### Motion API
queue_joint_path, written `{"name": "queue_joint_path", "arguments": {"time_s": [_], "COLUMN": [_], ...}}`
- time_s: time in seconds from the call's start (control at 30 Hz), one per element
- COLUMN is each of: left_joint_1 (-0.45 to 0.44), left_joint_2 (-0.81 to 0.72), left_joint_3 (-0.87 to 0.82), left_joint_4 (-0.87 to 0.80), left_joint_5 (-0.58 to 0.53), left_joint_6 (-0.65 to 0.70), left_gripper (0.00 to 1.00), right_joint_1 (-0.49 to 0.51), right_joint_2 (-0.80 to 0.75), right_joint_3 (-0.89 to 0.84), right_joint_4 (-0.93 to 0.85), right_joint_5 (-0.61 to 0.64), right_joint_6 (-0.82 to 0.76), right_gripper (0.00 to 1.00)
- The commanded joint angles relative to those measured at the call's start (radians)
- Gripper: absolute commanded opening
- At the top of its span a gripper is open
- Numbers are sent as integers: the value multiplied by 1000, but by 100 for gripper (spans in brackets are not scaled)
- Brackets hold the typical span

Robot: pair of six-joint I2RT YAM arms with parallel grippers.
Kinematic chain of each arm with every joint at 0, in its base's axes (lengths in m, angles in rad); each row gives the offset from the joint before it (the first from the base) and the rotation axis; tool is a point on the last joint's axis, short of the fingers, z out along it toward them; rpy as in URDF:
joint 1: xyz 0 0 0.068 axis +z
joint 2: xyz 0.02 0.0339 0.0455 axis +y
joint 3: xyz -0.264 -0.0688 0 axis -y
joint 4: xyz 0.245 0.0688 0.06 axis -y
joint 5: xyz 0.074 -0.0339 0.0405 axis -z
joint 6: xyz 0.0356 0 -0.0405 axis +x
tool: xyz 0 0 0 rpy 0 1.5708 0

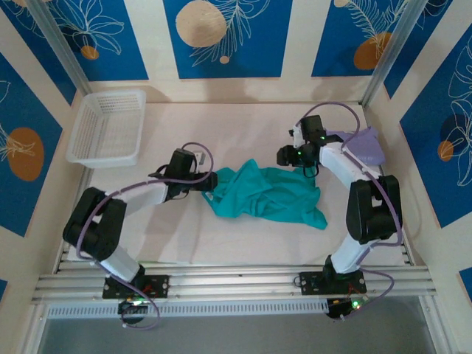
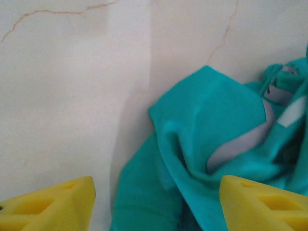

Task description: Fold the inside-out t-shirt

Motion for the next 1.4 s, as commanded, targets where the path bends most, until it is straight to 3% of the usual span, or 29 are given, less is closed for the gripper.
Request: {"name": "queue_joint_path", "arguments": {"time_s": [0.0,0.13,0.33,0.4,0.5,0.6,0.63,0.87,0.97,1.1,1.17,1.27,1.37], "left_joint_1": [12,12,12,13,18,37,45,85,84,69,53,19,13], "left_joint_2": [62,127,168,168,157,137,128,-28,-135,-295,-371,-456,-502], "left_joint_3": [53,64,61,65,75,98,113,306,293,135,29,-150,-271], "left_joint_4": [70,125,172,168,171,184,187,159,188,264,250,197,101], "left_joint_5": [121,192,227,215,213,199,196,157,157,190,187,162,122], "left_joint_6": [-48,-93,-120,-118,-107,-106,-106,-61,-56,-57,-45,-20,1], "left_gripper": [68,62,41,30,13,2,0,0,0,0,10,45,57], "right_joint_1": [1,11,30,35,36,27,22,-31,-36,-32,-30,-22,-3], "right_joint_2": [58,118,239,283,288,238,218,-48,-205,-436,-550,-676,-732], "right_joint_3": [-12,5,76,119,150,182,198,343,267,34,-125,-363,-517], "right_joint_4": [-29,-52,-82,-95,-74,-36,-26,49,115,209,241,269,251], "right_joint_5": [60,98,162,164,156,136,133,75,50,44,60,43,11], "right_joint_6": [-5,-20,-49,-55,-67,-85,-92,-136,-116,-75,-23,76,109], "right_gripper": [61,66,66,54,23,2,0,0,0,0,3,26,44]}}
